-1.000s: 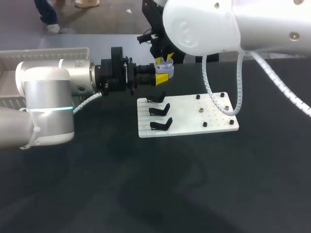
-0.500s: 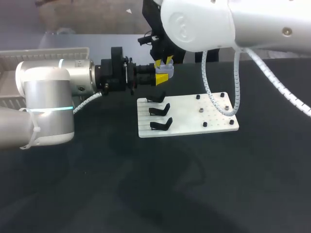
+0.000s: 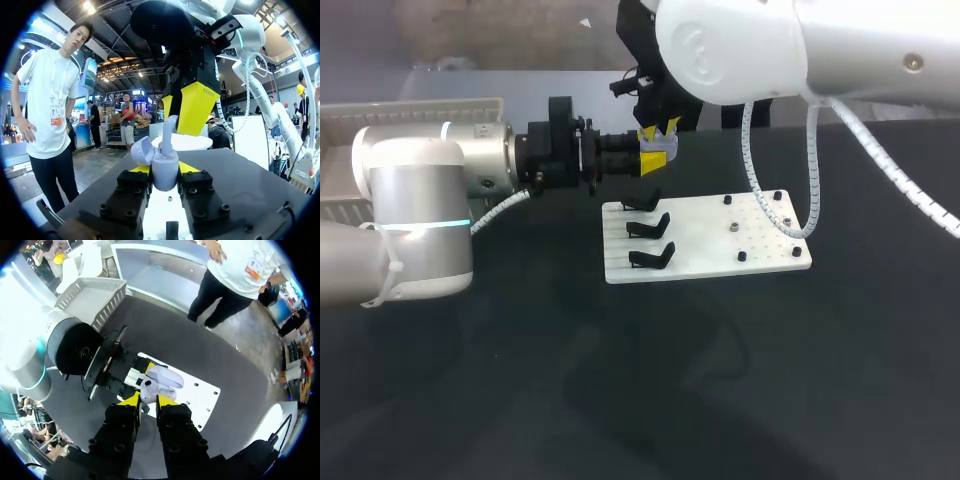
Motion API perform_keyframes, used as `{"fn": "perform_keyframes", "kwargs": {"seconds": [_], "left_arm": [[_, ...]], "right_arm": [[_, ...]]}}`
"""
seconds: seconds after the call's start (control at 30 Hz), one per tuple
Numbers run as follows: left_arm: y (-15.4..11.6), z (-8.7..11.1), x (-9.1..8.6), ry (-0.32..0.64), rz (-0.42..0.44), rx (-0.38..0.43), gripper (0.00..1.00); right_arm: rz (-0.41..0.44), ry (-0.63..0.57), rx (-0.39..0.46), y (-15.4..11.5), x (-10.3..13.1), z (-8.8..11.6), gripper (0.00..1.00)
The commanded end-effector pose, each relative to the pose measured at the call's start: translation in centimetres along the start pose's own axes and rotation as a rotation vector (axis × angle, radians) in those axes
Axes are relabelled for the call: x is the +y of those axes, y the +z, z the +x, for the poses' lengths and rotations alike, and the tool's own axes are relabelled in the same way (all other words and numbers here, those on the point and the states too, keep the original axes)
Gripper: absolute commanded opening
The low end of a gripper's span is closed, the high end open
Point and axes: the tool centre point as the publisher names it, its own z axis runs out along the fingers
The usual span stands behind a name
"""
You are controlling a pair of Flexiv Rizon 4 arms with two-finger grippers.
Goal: Pick up each earbud case from the left stands, insert the matching earbuds, close the lid, and place the case in the box.
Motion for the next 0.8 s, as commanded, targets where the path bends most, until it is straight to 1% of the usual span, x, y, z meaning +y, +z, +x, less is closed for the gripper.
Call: {"fn": "perform_keyframes", "kwargs": {"seconds": [0.03, 0.27, 0.8], "left_arm": [[0.02, 0.08, -0.12, 0.004, -0.006, -0.004, 0.00], [0.02, 0.08, -0.12, 0.004, -0.006, -0.004, 0.00], [0.02, 0.08, -0.12, 0.004, -0.006, -0.004, 0.00]], "right_arm": [[0.001, 0.001, 0.000, 0.13, -0.04, -0.15, 0.00], [0.008, -0.002, -0.003, 0.08, -0.22, -0.39, 0.00], [-0.005, -0.017, 0.002, 0.59, 0.05, -0.64, 0.00]]}}
